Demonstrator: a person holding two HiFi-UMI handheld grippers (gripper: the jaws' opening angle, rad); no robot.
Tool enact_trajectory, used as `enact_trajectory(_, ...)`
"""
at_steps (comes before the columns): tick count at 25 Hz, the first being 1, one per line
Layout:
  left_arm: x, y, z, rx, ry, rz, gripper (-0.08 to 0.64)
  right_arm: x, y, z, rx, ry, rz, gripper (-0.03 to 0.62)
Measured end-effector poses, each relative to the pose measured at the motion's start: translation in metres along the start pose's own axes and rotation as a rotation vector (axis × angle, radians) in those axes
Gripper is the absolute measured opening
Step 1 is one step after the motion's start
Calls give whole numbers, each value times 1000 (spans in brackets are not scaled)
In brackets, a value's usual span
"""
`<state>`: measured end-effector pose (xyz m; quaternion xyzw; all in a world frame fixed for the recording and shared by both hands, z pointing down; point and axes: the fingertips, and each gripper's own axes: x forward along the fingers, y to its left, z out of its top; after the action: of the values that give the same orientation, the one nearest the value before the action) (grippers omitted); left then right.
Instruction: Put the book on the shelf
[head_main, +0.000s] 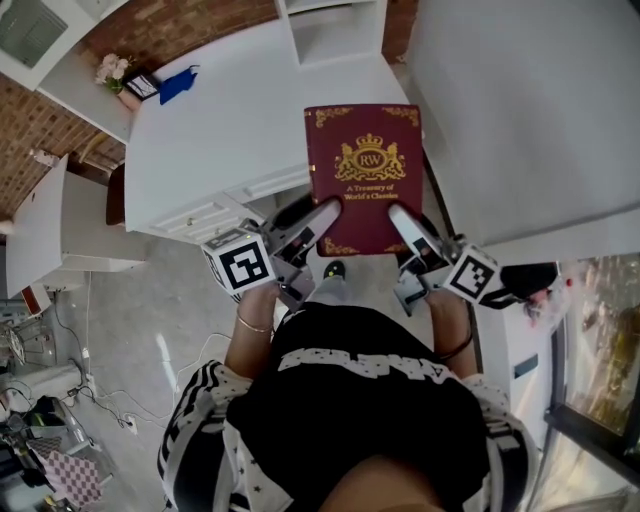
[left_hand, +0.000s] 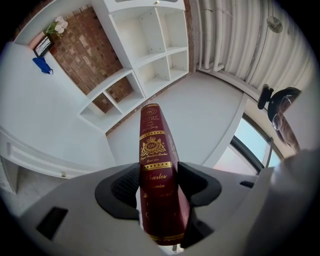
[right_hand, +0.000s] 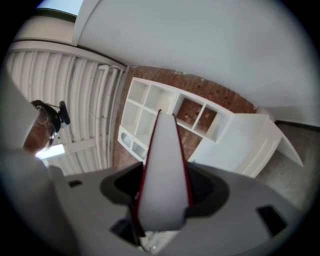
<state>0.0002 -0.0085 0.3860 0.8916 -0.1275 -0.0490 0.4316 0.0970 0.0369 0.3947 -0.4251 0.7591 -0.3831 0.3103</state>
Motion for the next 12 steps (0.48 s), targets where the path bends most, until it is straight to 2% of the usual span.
enact_trajectory(5,2,5,1,8,21,7,256,0,-1,1,-17,-14,-21,261)
enact_trajectory(12,6,4,4,1,26,-77,256,0,3,2,-46,-47,-50,261)
